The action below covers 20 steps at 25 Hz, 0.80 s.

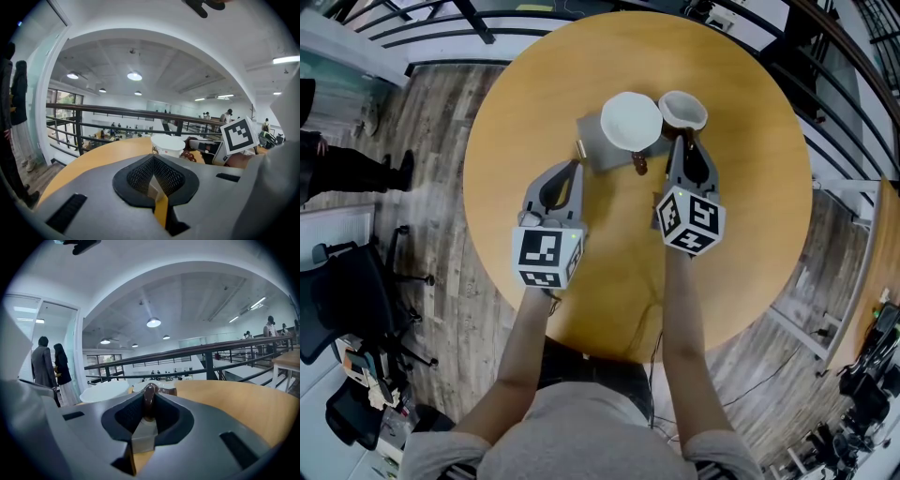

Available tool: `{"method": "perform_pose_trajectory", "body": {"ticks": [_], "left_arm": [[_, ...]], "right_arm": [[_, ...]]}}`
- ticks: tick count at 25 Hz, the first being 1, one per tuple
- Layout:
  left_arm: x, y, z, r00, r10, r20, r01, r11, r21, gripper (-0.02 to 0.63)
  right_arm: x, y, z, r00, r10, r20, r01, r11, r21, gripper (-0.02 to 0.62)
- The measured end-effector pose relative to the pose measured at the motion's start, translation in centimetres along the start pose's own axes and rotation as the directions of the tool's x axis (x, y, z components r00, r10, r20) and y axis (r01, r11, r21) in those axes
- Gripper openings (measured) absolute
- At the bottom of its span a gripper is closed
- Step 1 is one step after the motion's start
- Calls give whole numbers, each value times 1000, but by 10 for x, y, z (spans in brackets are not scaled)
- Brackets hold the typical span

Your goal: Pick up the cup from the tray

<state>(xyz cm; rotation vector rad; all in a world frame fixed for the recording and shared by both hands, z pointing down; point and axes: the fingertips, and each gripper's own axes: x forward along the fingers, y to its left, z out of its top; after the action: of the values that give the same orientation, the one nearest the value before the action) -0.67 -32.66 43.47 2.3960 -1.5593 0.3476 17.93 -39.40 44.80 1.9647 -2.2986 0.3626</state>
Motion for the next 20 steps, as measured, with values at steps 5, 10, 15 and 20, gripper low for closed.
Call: {"method": "perform_pose_trajectory", "body": {"ticks": [5, 10, 15, 20], "left_arm": [[0, 0, 1, 1000, 2, -1, -2, 1000, 3, 8], [-2, 2, 4, 1000, 4, 9, -4, 1000, 7, 8], [-5, 2, 11, 1000, 0, 27, 0, 1000, 11, 8], [-7, -6, 15, 999, -9, 41, 8, 1000, 10, 8]], "right_arm": [[-4, -2, 5, 1000, 0, 16, 0, 1000, 17, 46], [-14, -2, 24, 998, 2, 63, -3, 1000, 8, 46], [-40, -12, 39, 994, -20, 103, 19, 1000, 8, 46], [-74, -37, 41, 991, -68, 115, 65, 998, 25, 46]]}}
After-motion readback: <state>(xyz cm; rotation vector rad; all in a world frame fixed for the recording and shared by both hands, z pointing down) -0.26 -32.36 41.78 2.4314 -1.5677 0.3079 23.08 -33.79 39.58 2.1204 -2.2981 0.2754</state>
